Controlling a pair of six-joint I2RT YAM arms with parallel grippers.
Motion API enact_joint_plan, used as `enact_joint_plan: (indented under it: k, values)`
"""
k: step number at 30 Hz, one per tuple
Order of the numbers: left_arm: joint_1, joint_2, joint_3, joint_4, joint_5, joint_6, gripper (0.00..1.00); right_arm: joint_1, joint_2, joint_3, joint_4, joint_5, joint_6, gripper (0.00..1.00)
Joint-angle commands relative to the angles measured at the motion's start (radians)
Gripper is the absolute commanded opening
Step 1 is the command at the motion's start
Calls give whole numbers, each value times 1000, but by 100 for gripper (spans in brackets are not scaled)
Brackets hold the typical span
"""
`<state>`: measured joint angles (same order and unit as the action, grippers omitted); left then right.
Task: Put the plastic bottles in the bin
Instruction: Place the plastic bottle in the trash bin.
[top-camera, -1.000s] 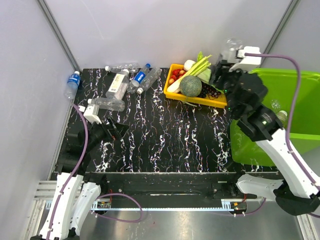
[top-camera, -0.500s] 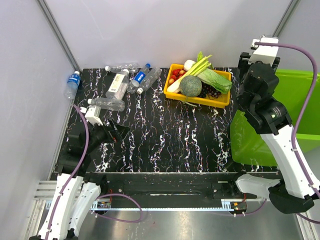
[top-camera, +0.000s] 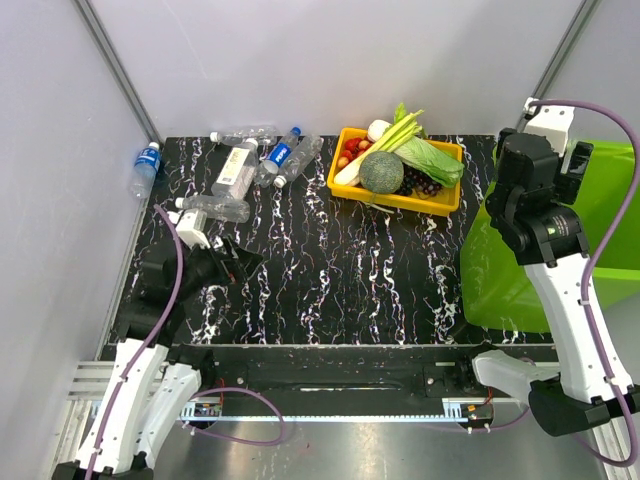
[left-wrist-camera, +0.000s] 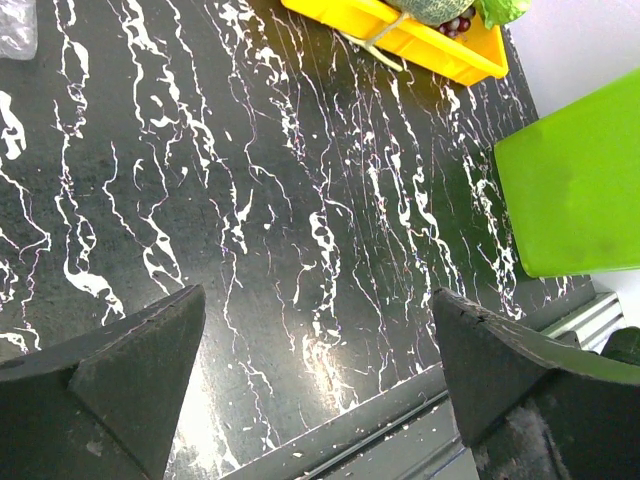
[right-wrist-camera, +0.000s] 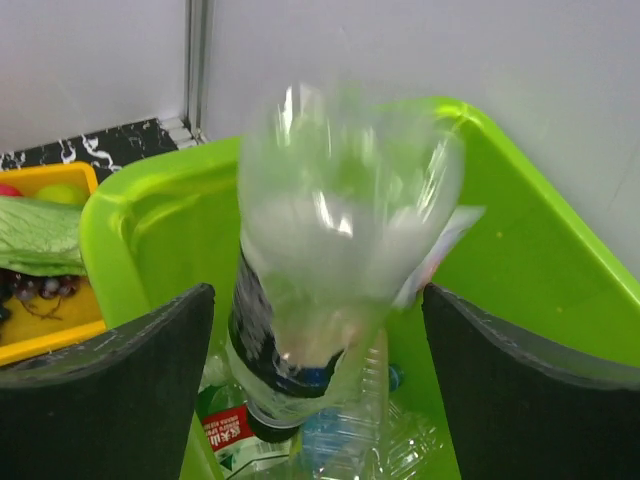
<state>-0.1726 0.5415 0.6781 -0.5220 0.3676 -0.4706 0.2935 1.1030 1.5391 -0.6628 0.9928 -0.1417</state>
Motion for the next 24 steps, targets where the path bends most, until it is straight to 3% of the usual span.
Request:
enact_joint_plan:
  k: [1, 6, 13, 24]
  values:
    - [-5, 34, 11, 46, 20, 10, 99, -5, 14, 39, -67, -23, 89, 98]
    - [-5, -8, 5, 40, -4, 12, 99, -5, 27, 72, -126, -101, 136, 99]
    - [-5, -17, 6, 40, 1, 9, 99, -5, 31, 199, -175, -331, 292, 99]
    - [-11, -51, 5, 34, -33, 10, 99, 22, 168, 343, -173, -867, 450, 99]
